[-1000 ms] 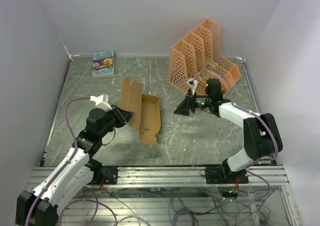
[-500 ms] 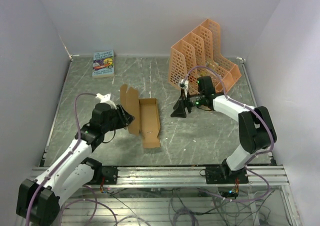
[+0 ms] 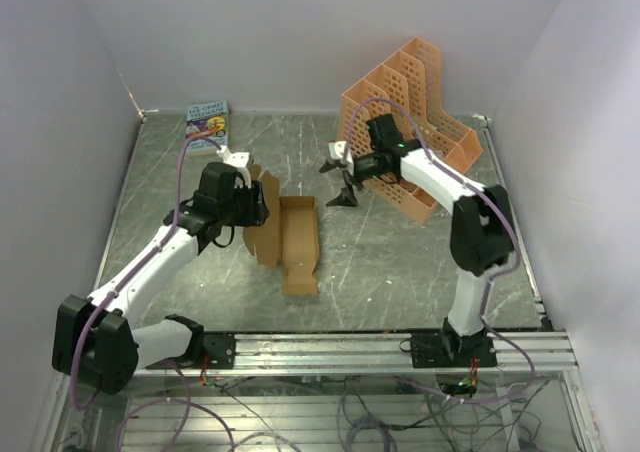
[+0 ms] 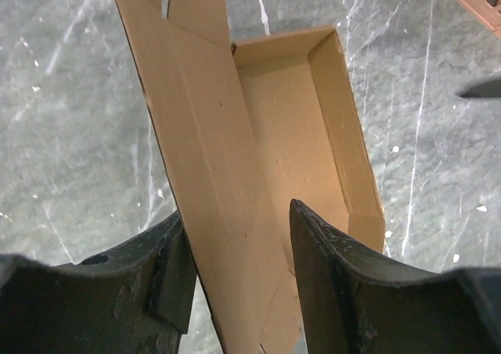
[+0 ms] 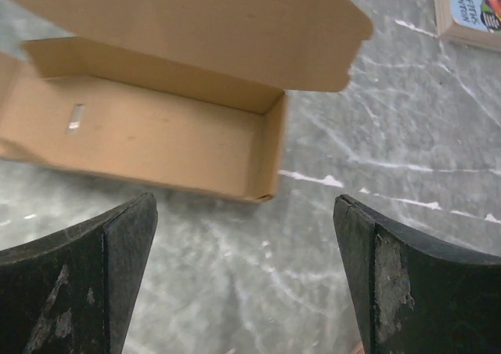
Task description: Fold the paper box
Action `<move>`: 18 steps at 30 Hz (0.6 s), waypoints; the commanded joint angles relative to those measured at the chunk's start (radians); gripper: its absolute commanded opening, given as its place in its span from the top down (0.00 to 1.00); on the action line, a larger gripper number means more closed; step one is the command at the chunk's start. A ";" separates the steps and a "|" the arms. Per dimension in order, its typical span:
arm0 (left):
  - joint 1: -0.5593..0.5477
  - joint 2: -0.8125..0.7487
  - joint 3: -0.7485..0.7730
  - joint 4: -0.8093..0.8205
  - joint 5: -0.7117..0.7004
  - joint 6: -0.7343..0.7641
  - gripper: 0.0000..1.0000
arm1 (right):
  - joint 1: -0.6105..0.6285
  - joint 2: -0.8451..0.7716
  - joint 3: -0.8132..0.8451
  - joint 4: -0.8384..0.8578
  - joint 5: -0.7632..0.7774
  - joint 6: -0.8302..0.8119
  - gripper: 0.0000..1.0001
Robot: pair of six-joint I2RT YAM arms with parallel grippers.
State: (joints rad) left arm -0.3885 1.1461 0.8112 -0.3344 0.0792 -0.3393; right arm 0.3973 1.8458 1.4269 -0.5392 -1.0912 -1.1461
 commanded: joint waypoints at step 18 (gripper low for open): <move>0.014 0.150 0.159 -0.045 0.013 0.164 0.93 | 0.143 0.432 0.509 -0.148 0.374 0.460 0.25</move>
State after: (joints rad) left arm -0.3809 1.2903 0.8940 -0.3553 0.0990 -0.2325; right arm 0.5499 2.3440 1.9911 -0.6819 -0.7662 -0.7807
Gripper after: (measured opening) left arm 0.082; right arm 0.760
